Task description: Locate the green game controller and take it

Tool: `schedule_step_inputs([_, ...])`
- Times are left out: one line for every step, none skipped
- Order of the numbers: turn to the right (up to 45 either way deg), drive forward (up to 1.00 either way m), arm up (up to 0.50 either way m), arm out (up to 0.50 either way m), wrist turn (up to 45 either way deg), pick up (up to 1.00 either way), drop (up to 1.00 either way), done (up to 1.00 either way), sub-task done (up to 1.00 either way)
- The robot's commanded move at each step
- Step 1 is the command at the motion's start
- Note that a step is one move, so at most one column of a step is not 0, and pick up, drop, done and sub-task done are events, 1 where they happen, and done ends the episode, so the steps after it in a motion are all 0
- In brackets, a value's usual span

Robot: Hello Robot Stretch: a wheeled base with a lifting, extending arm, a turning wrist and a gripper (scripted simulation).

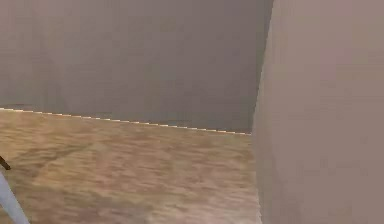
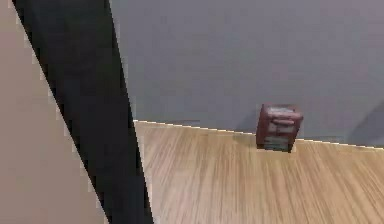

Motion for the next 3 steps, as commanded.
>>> schedule_step_inputs([-45.0,0.00,0.00,0.00,0.0,0.00,0.00,0.00,0.00])
schedule_step_inputs([-33.0,0.00,0.00,0.00,0.0,0.00,0.00,0.00,0.00])
schedule_step_inputs([0.0,0.05,0.00,0.00,0.0,0.00,0.00,0.00,0.00])
